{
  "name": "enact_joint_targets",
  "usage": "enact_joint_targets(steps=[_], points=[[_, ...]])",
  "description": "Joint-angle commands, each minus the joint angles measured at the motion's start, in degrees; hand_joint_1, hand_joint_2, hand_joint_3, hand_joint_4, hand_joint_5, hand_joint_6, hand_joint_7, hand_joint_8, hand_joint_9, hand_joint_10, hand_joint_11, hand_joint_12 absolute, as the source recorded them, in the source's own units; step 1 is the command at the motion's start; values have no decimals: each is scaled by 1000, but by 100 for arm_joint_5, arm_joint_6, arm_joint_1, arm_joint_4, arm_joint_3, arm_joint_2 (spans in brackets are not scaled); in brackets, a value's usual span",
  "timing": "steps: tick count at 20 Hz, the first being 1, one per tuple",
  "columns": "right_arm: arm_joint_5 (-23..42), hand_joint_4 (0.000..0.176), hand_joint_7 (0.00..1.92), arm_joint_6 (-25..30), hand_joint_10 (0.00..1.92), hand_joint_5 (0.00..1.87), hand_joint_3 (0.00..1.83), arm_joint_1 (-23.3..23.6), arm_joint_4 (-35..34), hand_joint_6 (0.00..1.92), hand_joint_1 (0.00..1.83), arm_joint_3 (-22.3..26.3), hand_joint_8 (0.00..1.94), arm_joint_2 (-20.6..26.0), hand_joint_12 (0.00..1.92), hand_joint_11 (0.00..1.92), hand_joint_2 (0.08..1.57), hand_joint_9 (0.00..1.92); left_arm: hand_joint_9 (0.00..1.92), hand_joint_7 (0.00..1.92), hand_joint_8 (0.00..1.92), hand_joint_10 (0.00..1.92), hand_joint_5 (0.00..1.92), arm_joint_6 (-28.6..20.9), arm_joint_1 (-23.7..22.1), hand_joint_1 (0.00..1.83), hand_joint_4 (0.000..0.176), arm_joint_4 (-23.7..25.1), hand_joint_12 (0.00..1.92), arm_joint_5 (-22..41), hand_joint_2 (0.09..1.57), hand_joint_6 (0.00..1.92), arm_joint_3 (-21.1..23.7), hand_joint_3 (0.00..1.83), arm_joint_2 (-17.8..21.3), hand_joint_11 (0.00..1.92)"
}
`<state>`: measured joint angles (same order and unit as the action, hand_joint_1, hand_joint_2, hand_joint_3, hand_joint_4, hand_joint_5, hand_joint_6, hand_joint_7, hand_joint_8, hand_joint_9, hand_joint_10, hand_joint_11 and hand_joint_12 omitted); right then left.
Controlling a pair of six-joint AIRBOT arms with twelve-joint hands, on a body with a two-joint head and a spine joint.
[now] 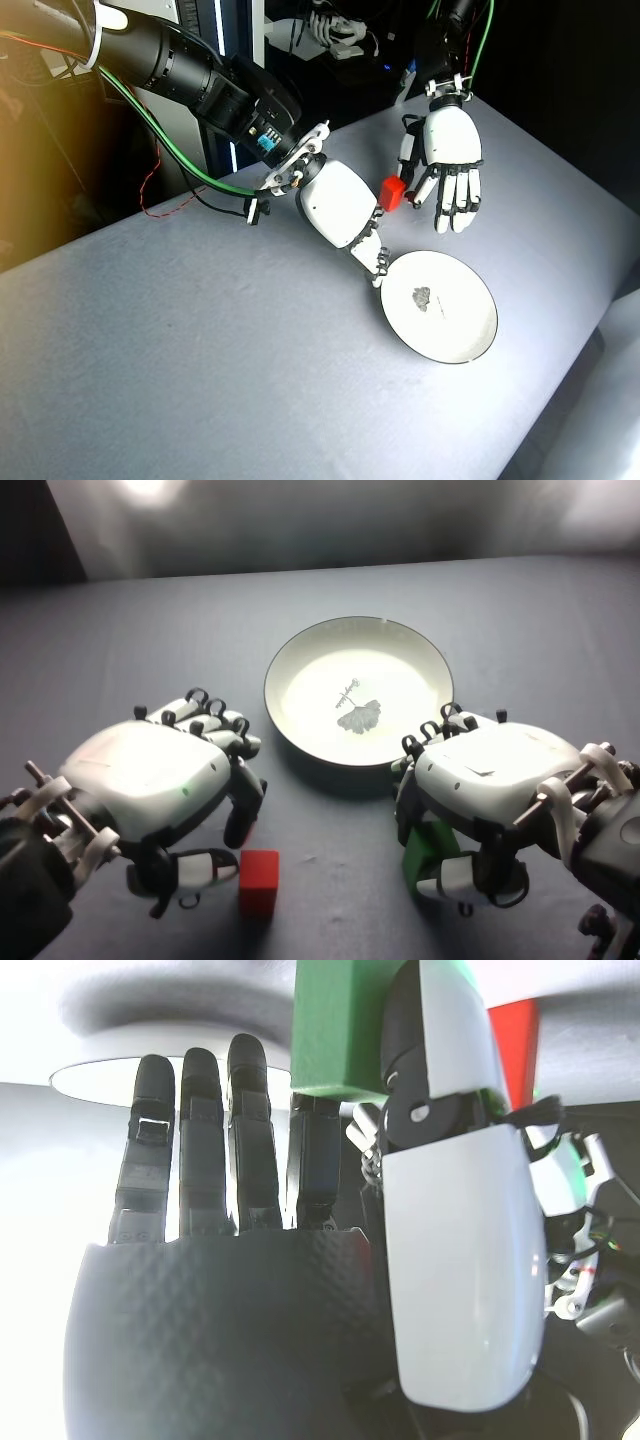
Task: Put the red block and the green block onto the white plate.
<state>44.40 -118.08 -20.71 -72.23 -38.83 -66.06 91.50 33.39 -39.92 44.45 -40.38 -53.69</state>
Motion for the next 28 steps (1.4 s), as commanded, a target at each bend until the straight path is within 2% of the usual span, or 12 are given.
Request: enact_joint_targets(steps=[1, 4, 5, 8, 9, 13, 14, 18, 23, 24, 26, 28], points=[[247, 23, 453, 18, 5, 1164, 0, -18, 343, 682, 1124, 26, 1, 48, 774, 0, 1035, 319, 209, 416, 5, 9, 1022, 55, -68, 1023, 176, 132, 799, 496, 1094, 924, 31, 0, 81, 0], [259, 30, 470, 18, 2, 1137, 2, -48, 394, 730, 1116, 26, 3, 49, 716, 0, 1045, 315, 229, 416, 0, 12, 1019, 111, -105, 1021, 176, -19, 815, 497, 1093, 931, 122, 0, 205, 0], [261, 77, 463, 18, 9, 1125, 1, -48, 395, 751, 1098, 26, 0, 49, 728, 0, 1048, 337, 217, 395, 8, 7, 979, 143, -105, 1005, 176, -92, 808, 497, 1110, 995, 164, 5, 243, 0], [268, 49, 478, 18, 1, 1138, 0, -55, 398, 729, 1110, 26, 3, 49, 687, 0, 1044, 324, 220, 389, 2, 6, 963, 209, -104, 999, 176, -210, 771, 498, 1119, 1023, 241, 2, 302, 0], [268, 67, 457, 18, 0, 1131, 1, -59, 398, 740, 1103, 26, 0, 49, 680, 0, 1047, 305, 221, 388, 1, 6, 968, 219, -104, 1001, 176, -227, 787, 498, 1117, 1017, 251, 0, 311, 0], [269, 74, 472, 17, 13, 1165, 0, -75, 410, 682, 1109, 26, 3, 49, 762, 0, 1033, 359, 244, 428, 8, 12, 991, 239, -100, 1012, 176, -301, 814, 553, 1107, 979, 287, 0, 335, 0], [270, 32, 472, 17, 5, 1157, 0, -81, 427, 695, 1120, 26, 1, 49, 677, 0, 1037, 328, 241, 426, 5, 10, 999, 253, -88, 1015, 176, -324, 824, 591, 1103, 965, 305, 0, 351, 0], [279, 31, 476, 17, 9, 1155, 0, -99, 485, 699, 1119, 26, 0, 49, 665, 0, 1038, 345, 224, 399, 1, 2, 982, 284, -72, 1007, 176, -356, 873, 598, 1110, 988, 351, 2, 419, 0], [322, 35, 482, 17, 7, 1153, 0, -115, 518, 700, 1117, 26, 4, 53, 665, 0, 1039, 342, 209, 387, 0, 0, 981, 329, -76, 1007, 176, -430, 861, 638, 1110, 988, 414, 0, 544, 0], [322, 76, 494, 16, 10, 1153, 0, -118, 519, 699, 1105, 26, 5, 53, 718, 0, 1038, 357, 220, 407, 5, 5, 947, 345, -80, 993, 176, -449, 879, 638, 1125, 1039, 436, 5, 582, 0], [322, 53, 482, 16, 6, 1120, 2, -118, 539, 753, 1105, 26, 3, 54, 729, 0, 1050, 357, 209, 418, 5, 9, 959, 388, -100, 997, 176, -488, 876, 638, 1121, 1017, 487, 0, 651, 0], [323, 0, 541, 16, 2, 1096, 1, -118, 568, 792, 1129, 26, 9, 56, 773, 0, 1061, 358, 237, 445, 4, 15, 944, 392, -108, 992, 176, -514, 901, 638, 1129, 1039, 526, 0, 679, 0]])
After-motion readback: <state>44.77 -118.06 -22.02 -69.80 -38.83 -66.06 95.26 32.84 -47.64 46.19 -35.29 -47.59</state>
